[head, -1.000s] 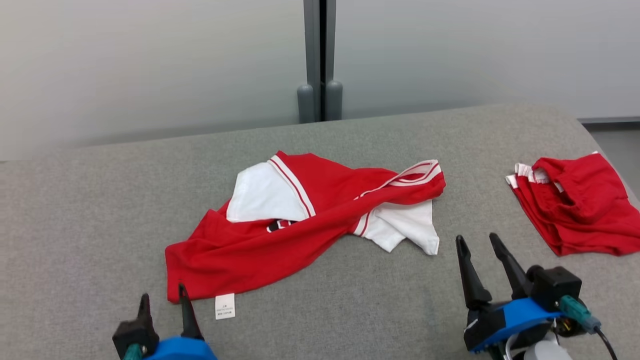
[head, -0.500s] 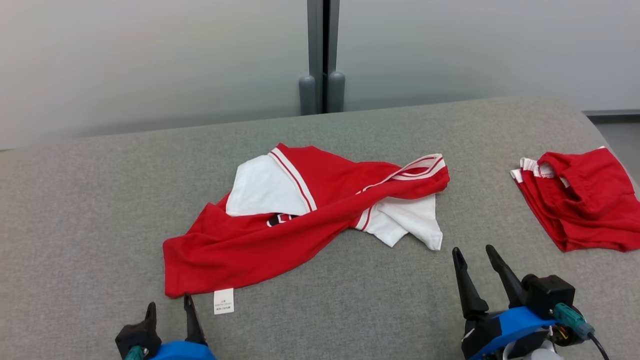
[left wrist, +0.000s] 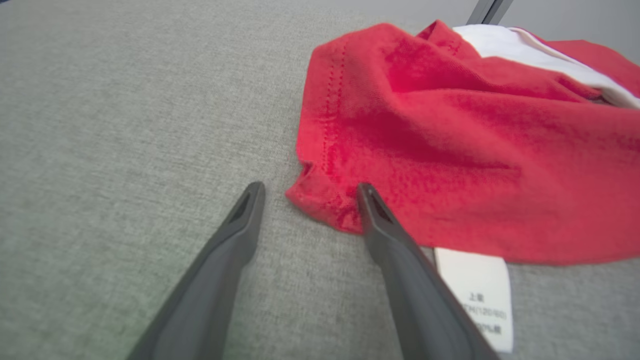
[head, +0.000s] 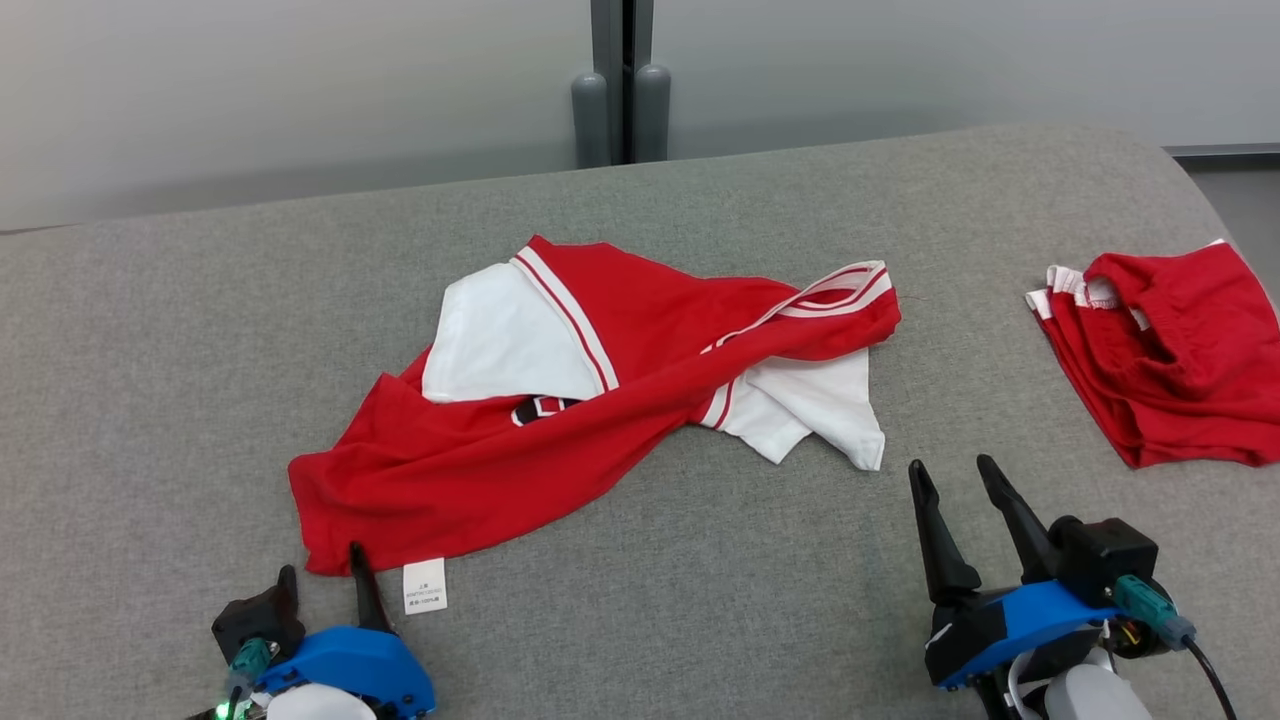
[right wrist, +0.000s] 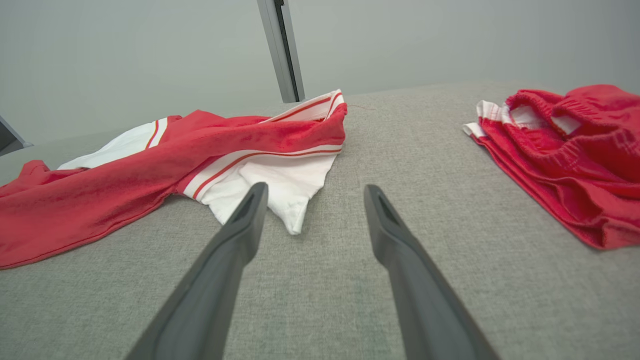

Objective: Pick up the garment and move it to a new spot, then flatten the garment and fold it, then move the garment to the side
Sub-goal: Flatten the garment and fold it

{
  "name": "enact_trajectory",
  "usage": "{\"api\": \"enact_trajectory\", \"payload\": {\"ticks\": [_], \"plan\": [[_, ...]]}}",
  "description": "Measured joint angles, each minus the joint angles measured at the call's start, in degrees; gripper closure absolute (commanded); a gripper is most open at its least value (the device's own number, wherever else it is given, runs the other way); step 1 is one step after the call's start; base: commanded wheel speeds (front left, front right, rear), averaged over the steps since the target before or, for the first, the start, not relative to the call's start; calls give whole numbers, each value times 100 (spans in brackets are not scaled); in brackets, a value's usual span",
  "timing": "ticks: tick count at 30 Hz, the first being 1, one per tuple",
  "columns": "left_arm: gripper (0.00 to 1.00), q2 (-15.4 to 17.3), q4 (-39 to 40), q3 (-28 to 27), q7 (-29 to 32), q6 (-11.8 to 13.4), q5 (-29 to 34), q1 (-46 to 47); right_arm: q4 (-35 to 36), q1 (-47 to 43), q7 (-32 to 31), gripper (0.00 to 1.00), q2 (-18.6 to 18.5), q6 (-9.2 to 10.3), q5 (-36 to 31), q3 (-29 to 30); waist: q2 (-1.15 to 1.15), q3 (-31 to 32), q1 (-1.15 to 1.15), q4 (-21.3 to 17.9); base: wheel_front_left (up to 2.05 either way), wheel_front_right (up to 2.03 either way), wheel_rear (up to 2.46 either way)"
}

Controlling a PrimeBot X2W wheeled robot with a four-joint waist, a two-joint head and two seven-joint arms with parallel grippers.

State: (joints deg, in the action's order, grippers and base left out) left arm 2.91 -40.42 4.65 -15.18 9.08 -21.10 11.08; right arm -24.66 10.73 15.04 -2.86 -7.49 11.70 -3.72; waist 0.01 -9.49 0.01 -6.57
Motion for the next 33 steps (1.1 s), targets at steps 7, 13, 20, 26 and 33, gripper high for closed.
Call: {"api": "enact_trajectory", "payload": {"ticks": [7,13,20,26,33], "plan": [[100,19,-120,177,-29,-58,-201,164,-37,92,0,0,1,0,0,66,0,-157,-1,55,0,0,0],[100,8,60,356,-21,-52,-225,233,-382,353,0,0,0,0,-63,255,0,-309,-1,182,0,0,0],[100,7,305,659,-20,-1,-244,294,-1144,805,-1,0,0,0,7,298,0,-514,0,437,0,0,0],[100,4,459,866,-22,47,-243,342,-1578,1076,12,64,0,0,-9,269,0,-693,0,610,0,0,0],[100,4,883,877,4,60,-130,350,-1012,1114,0,100,8,0,159,175,0,-706,0,626,0,0,0]]}}
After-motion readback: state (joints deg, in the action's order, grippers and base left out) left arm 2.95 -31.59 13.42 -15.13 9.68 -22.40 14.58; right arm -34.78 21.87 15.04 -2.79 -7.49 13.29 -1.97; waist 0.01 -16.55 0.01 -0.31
